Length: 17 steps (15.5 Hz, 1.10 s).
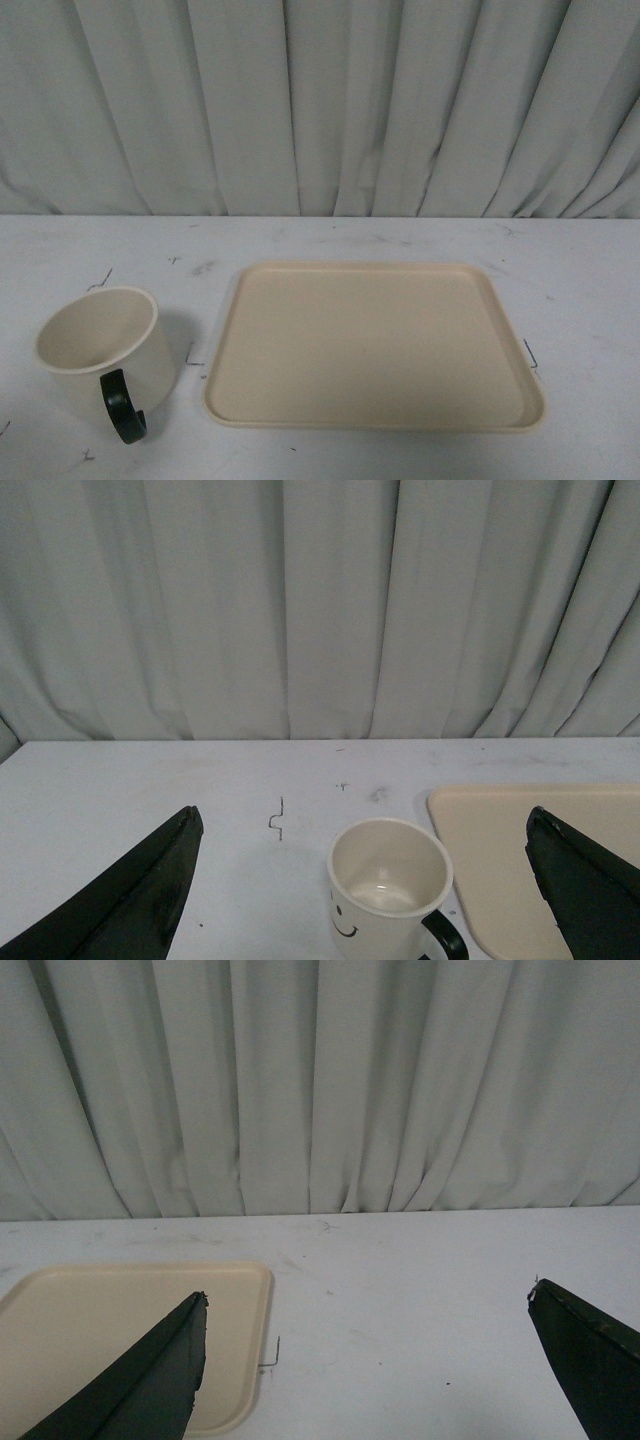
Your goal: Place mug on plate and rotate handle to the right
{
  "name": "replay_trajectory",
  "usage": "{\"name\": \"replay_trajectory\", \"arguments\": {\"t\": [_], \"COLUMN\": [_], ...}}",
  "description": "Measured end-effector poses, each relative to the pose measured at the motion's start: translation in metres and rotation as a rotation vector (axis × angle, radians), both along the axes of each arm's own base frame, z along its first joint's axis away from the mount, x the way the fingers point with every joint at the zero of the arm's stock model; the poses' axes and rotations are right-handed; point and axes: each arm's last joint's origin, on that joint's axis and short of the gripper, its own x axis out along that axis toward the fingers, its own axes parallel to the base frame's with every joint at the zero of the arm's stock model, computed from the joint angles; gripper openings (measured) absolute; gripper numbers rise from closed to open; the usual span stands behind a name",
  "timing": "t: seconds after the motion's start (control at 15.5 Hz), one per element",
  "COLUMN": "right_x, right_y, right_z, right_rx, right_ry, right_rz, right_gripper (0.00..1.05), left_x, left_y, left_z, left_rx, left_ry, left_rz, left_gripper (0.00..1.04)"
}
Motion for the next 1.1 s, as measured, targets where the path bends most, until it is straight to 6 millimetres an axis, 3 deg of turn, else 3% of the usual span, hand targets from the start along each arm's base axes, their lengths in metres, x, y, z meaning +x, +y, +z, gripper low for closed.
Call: {"name": "replay_trajectory", "arguments": {"t": [1.1], "right_x": [0.0], "right_y": [0.0], "right_z": [0.0], "right_rx": [0.0], "right_ry": [0.0], "right_rz": [0.0], "right_gripper": [0.98], "left_x": [0.0], "left_y": [0.0], "left_z": [0.0], "left_rx": [0.0], "left_ry": [0.0], "left_rz": [0.0], "left_gripper": [0.98]}}
